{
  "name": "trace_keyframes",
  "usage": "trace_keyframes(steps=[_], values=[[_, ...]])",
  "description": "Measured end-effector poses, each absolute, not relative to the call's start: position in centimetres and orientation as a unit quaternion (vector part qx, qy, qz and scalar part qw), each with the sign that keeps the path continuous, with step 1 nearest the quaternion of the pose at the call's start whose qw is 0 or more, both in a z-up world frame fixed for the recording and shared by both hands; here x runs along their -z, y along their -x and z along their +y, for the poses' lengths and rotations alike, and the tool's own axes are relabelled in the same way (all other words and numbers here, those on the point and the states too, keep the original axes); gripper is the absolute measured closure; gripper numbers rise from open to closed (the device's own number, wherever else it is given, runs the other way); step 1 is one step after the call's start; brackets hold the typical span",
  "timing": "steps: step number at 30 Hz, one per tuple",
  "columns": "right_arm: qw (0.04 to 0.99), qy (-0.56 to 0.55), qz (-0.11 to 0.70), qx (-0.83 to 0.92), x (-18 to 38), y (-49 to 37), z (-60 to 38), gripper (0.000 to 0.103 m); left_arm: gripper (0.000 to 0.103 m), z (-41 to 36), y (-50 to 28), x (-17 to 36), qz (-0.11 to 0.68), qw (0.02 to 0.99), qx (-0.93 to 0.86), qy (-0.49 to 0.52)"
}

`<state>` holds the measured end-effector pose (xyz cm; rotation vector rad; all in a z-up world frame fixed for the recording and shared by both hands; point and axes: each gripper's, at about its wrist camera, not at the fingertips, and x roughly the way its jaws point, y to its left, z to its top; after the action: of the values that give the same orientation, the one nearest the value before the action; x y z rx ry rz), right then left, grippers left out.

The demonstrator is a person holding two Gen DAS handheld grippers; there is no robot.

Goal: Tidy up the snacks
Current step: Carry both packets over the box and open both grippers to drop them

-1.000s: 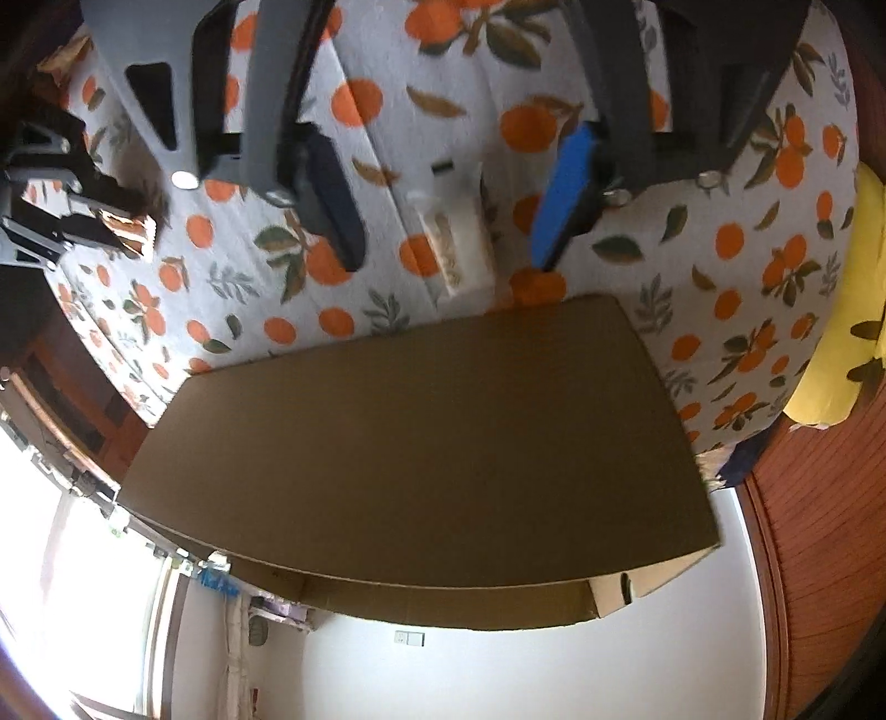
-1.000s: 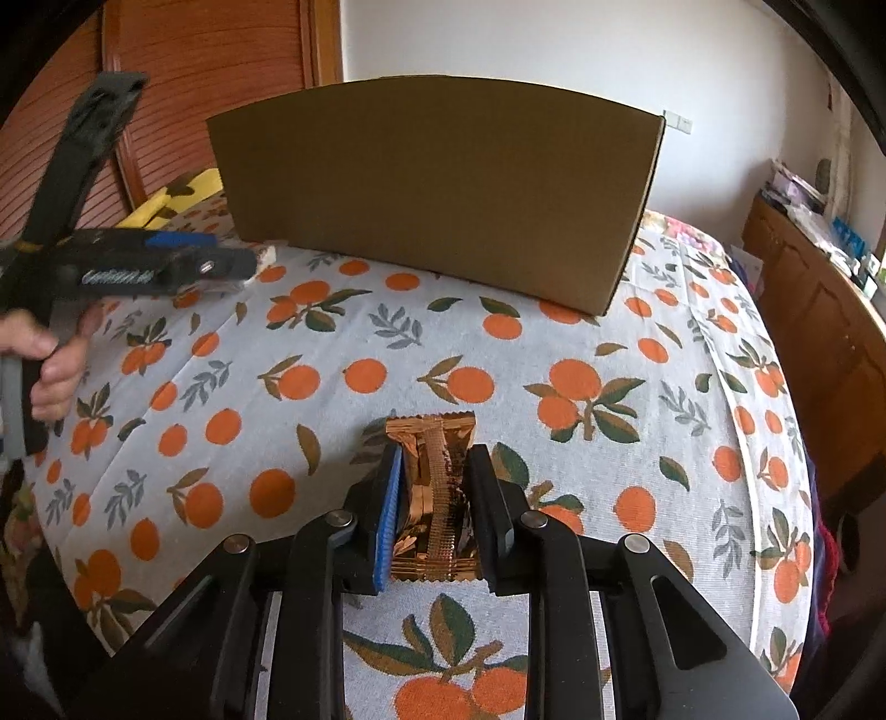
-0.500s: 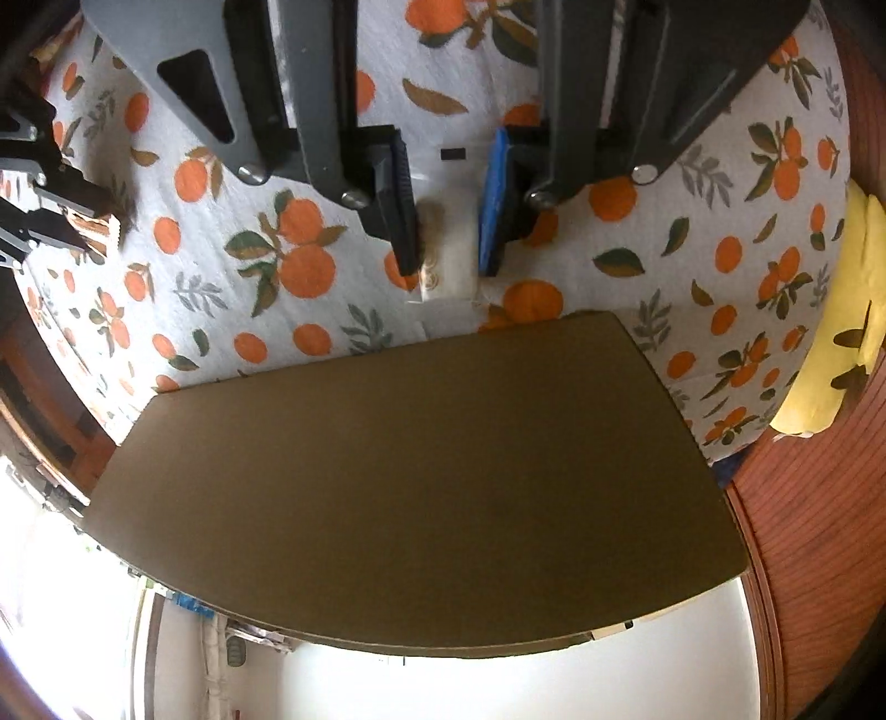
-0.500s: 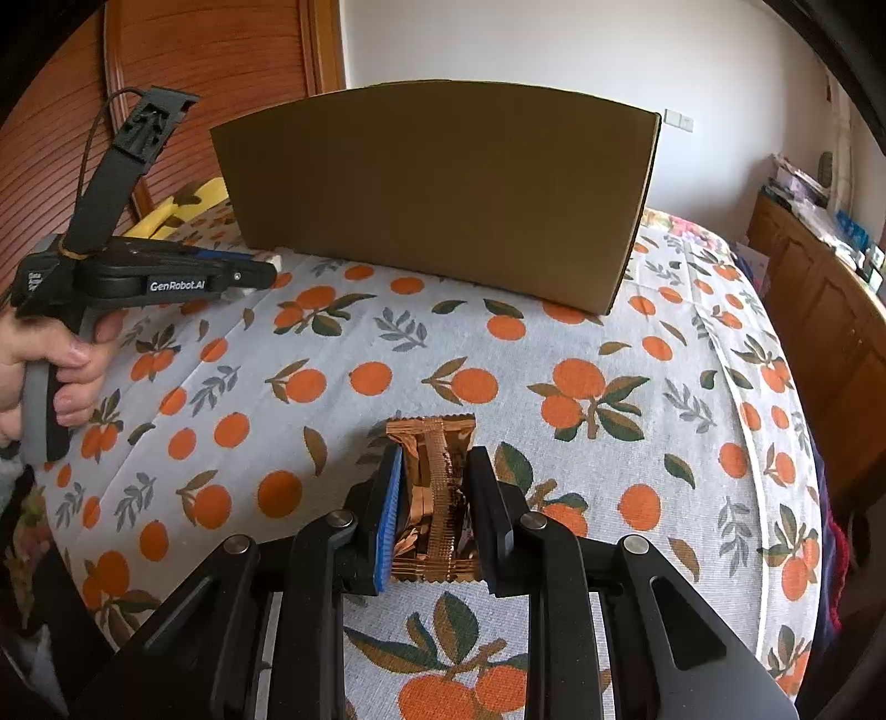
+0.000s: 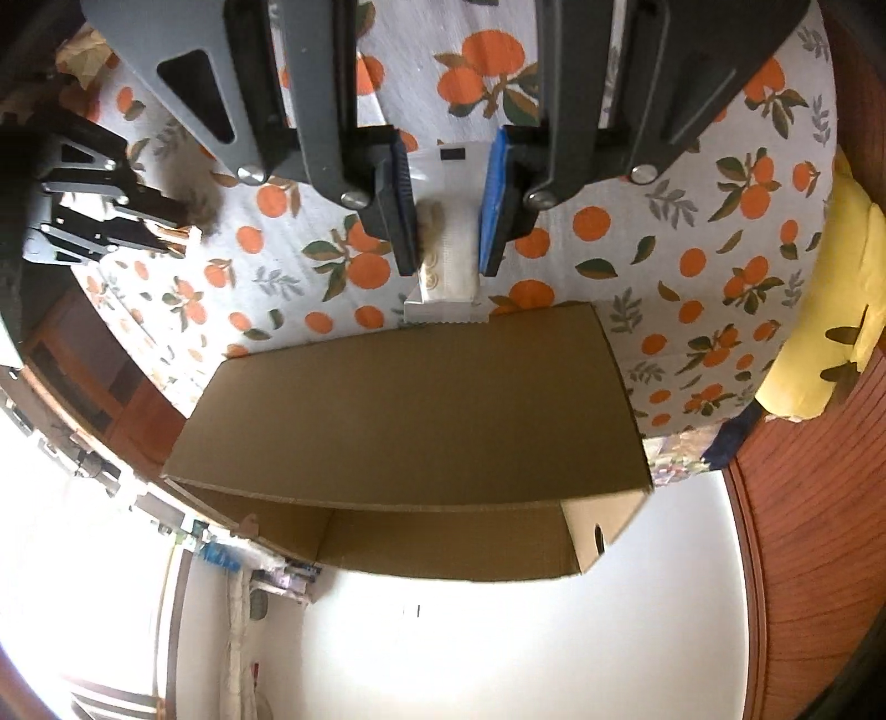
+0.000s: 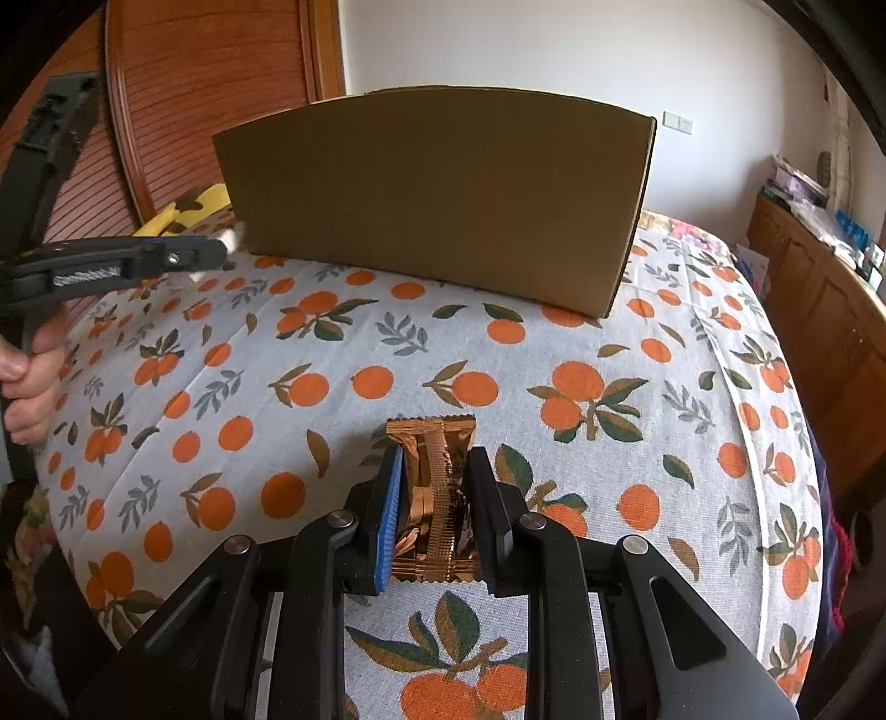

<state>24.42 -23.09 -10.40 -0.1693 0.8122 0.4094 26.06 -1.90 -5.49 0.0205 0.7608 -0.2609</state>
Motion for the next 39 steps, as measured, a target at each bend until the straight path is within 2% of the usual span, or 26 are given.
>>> trace_keyframes(steps=[16,39], values=[[0.909,0.066,0.37,-0.182,8.8,-24.5,-23.6,0.082,0.083,-2.3,-23.4,1.1,0.311,0.939,0.147,-0.018],[0.934,0.083,0.28,-0.204,-2.7,-29.8,-21.3,0.082,0.083,-3.0,-30.0,-3.6,0.266,0.949,0.167,-0.039]])
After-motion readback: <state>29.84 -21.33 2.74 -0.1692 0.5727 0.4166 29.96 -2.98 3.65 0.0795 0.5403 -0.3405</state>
